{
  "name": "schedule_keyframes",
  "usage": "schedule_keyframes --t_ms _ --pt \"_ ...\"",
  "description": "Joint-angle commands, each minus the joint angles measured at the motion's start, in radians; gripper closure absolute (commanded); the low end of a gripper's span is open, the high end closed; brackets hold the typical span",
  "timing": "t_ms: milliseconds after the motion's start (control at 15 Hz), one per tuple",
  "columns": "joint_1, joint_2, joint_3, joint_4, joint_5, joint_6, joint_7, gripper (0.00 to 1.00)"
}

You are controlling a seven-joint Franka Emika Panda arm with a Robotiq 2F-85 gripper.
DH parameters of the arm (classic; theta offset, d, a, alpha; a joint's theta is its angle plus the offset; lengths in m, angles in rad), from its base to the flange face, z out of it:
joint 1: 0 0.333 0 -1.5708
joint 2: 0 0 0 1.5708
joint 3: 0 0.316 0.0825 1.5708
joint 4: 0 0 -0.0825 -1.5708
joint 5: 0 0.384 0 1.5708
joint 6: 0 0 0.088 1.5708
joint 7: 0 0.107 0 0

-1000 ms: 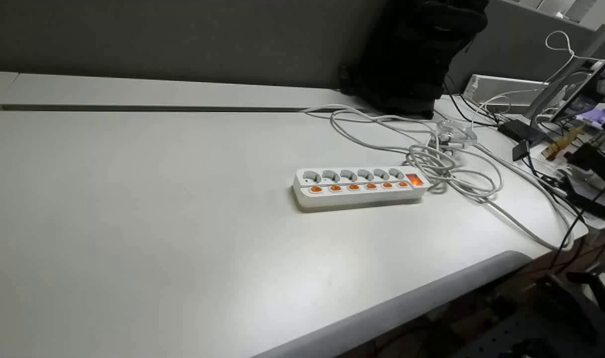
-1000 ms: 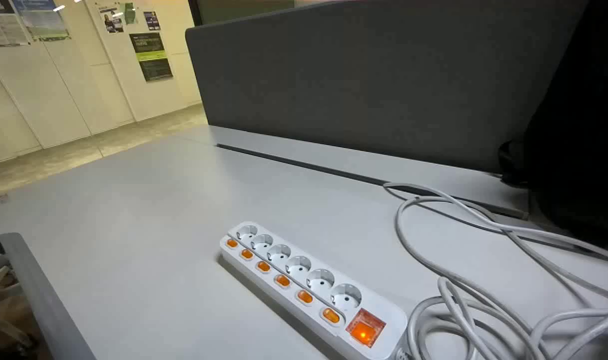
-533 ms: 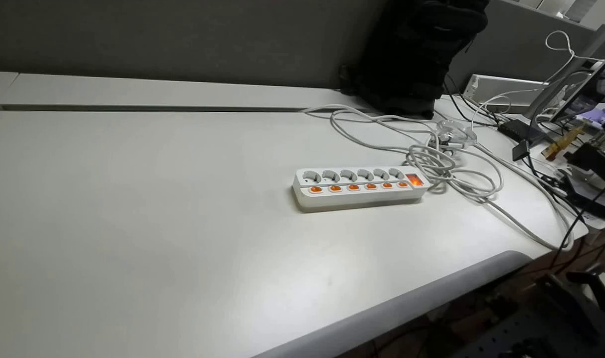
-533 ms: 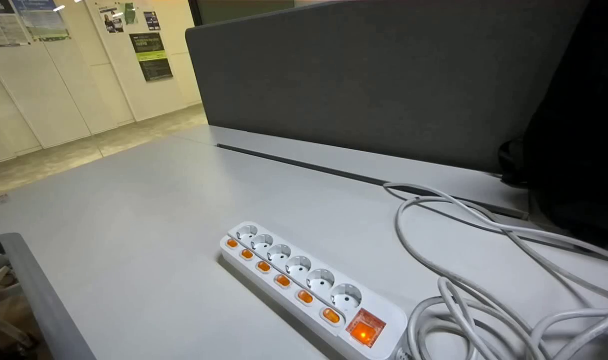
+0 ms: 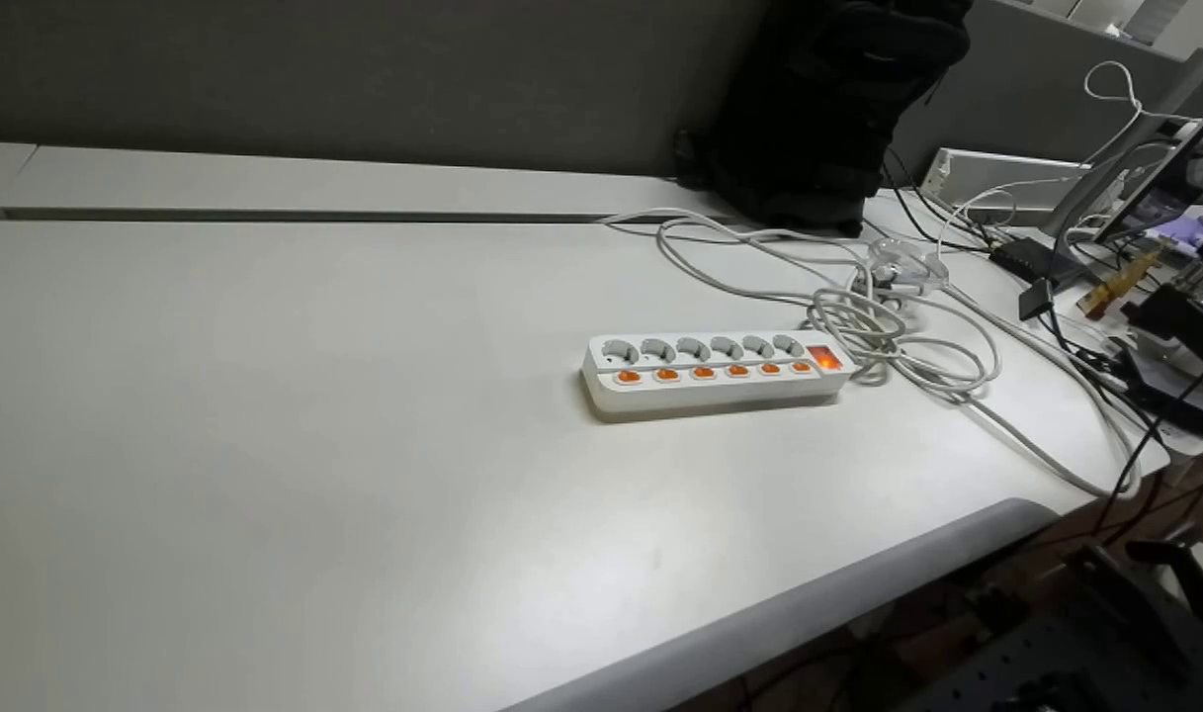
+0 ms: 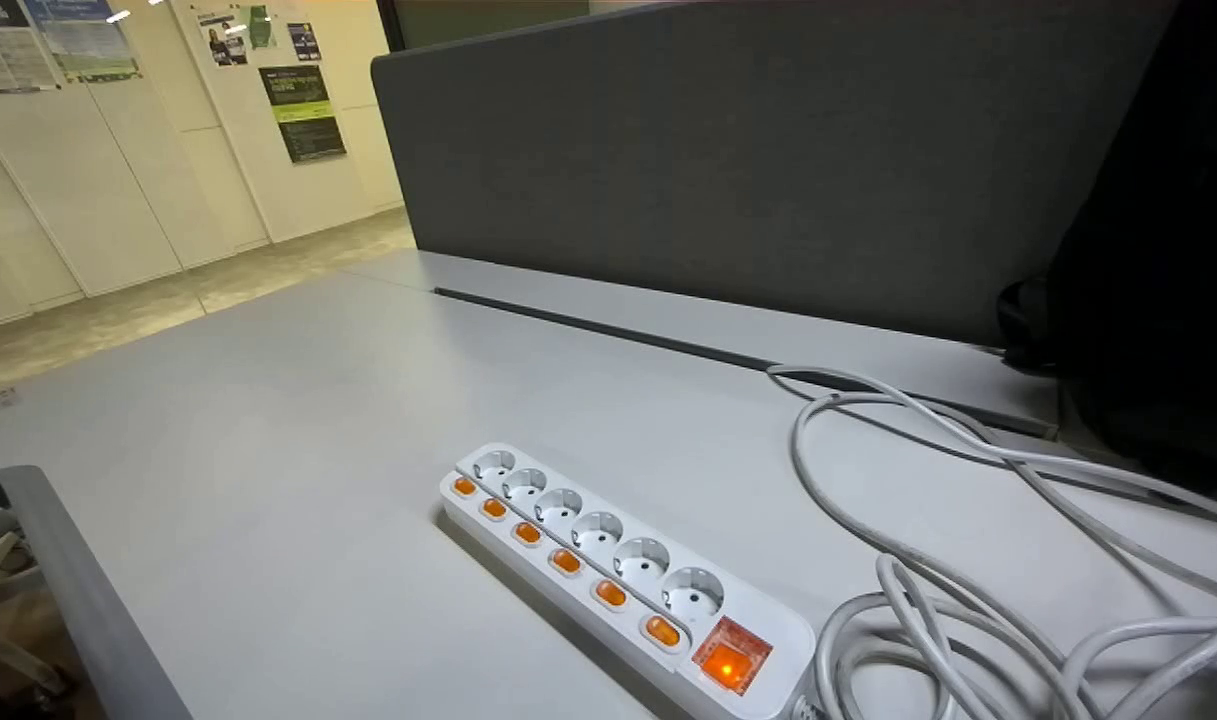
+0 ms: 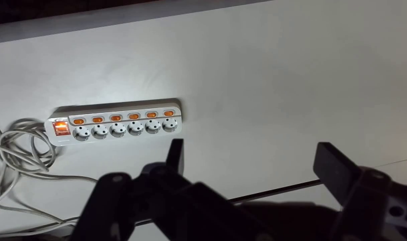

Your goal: Turn on the second switch from the left on the adapter

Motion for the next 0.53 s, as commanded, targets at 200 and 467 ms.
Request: schedule_keyframes --t_ms 200,467 --pt "-0.032 0.022 0.045 -0.019 -0.037 0.066 0.029 0.00" --pt "-0.067 0.080 0.114 -0.068 -0.144 0.213 0.074 0.00"
